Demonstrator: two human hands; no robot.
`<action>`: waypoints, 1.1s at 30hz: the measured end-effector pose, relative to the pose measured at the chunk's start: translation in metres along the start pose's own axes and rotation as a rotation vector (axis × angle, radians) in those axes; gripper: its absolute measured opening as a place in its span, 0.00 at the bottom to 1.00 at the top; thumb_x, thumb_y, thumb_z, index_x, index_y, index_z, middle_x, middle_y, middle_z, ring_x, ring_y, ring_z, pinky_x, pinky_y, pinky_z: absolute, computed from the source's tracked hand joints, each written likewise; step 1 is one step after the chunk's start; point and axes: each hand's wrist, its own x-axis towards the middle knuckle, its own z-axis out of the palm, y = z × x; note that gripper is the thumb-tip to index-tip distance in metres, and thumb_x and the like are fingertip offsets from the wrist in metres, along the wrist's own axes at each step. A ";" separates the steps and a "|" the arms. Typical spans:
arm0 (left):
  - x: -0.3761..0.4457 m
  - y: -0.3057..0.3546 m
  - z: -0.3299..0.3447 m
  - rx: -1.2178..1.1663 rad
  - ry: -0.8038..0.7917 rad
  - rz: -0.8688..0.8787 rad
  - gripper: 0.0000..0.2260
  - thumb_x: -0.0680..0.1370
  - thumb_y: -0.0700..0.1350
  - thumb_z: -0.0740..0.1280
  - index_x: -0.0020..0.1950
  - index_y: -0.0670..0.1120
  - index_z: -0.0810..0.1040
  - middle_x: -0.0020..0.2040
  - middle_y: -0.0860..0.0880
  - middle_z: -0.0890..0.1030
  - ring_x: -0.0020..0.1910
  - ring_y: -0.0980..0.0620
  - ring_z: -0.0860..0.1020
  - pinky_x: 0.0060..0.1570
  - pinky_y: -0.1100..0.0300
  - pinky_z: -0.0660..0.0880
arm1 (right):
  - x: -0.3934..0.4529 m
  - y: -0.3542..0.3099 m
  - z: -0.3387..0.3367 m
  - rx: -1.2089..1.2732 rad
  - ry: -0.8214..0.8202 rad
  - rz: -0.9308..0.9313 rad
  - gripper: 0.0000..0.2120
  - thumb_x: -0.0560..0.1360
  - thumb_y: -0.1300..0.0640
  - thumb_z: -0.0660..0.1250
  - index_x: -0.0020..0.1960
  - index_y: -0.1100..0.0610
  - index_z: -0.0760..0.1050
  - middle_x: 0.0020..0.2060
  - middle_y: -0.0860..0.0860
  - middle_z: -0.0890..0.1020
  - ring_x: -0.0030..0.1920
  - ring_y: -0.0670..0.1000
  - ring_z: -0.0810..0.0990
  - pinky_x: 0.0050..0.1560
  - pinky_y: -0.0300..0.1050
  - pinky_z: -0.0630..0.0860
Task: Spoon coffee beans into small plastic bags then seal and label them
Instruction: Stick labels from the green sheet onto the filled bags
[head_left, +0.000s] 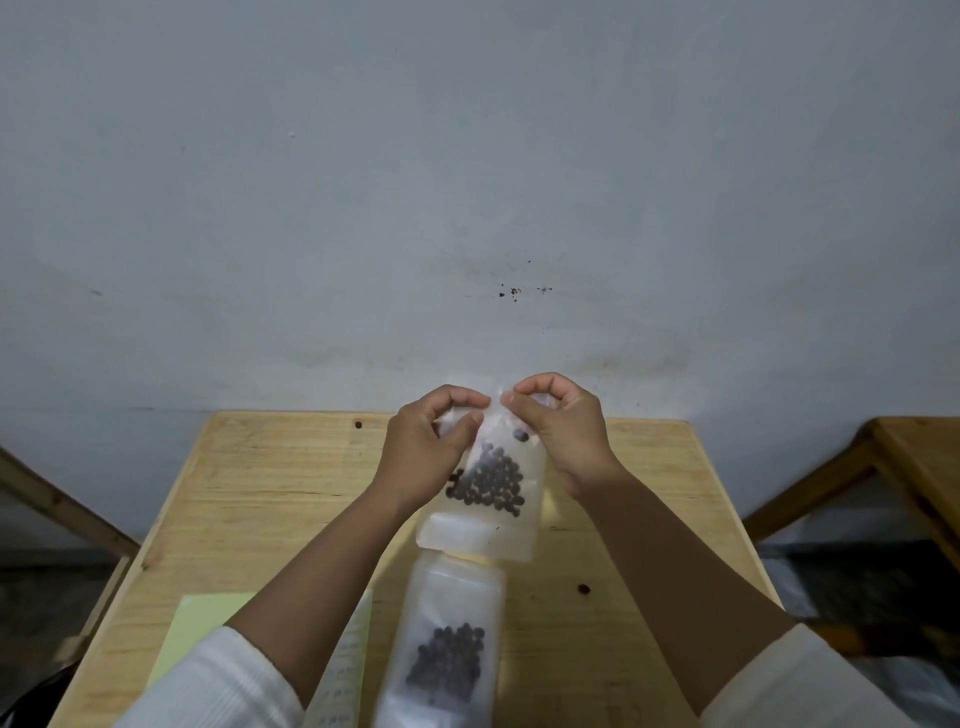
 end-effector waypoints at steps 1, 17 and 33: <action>0.000 -0.001 0.000 -0.022 0.004 -0.016 0.07 0.76 0.43 0.68 0.48 0.55 0.81 0.39 0.63 0.81 0.34 0.58 0.77 0.42 0.66 0.73 | 0.000 0.000 0.000 0.014 -0.010 0.011 0.07 0.70 0.63 0.72 0.37 0.54 0.77 0.38 0.52 0.78 0.34 0.49 0.75 0.33 0.41 0.75; -0.008 -0.025 -0.028 -0.185 0.068 -0.074 0.11 0.77 0.38 0.65 0.53 0.53 0.81 0.53 0.60 0.81 0.58 0.57 0.77 0.53 0.53 0.78 | -0.010 0.017 0.020 -0.064 -0.153 0.032 0.06 0.73 0.64 0.69 0.47 0.56 0.81 0.37 0.51 0.82 0.36 0.40 0.80 0.40 0.31 0.74; -0.078 -0.070 -0.117 -0.139 0.268 -0.237 0.11 0.77 0.37 0.66 0.56 0.50 0.79 0.54 0.59 0.79 0.56 0.56 0.77 0.45 0.61 0.79 | -0.030 0.064 0.124 -0.019 -0.396 0.163 0.07 0.72 0.65 0.70 0.45 0.55 0.80 0.37 0.53 0.82 0.35 0.45 0.79 0.36 0.29 0.73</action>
